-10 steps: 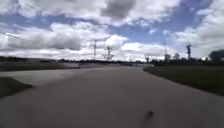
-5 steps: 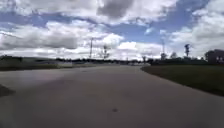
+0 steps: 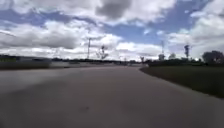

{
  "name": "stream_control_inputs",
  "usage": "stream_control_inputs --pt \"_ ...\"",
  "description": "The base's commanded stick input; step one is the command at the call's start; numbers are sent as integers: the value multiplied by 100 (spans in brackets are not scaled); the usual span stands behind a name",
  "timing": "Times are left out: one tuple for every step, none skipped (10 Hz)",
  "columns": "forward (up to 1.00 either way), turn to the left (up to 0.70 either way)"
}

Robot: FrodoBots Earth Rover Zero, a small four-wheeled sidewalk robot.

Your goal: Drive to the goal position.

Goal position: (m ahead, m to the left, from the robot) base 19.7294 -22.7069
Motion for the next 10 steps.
stream_control_inputs --pt "100 -10" --pt "100 -10" --pt "100 -10" --pt "100 -10" --pt "100 -10" --pt "100 -10" --pt "100 -10" --pt "100 -10" --pt "100 -10" --pt "100 -10"
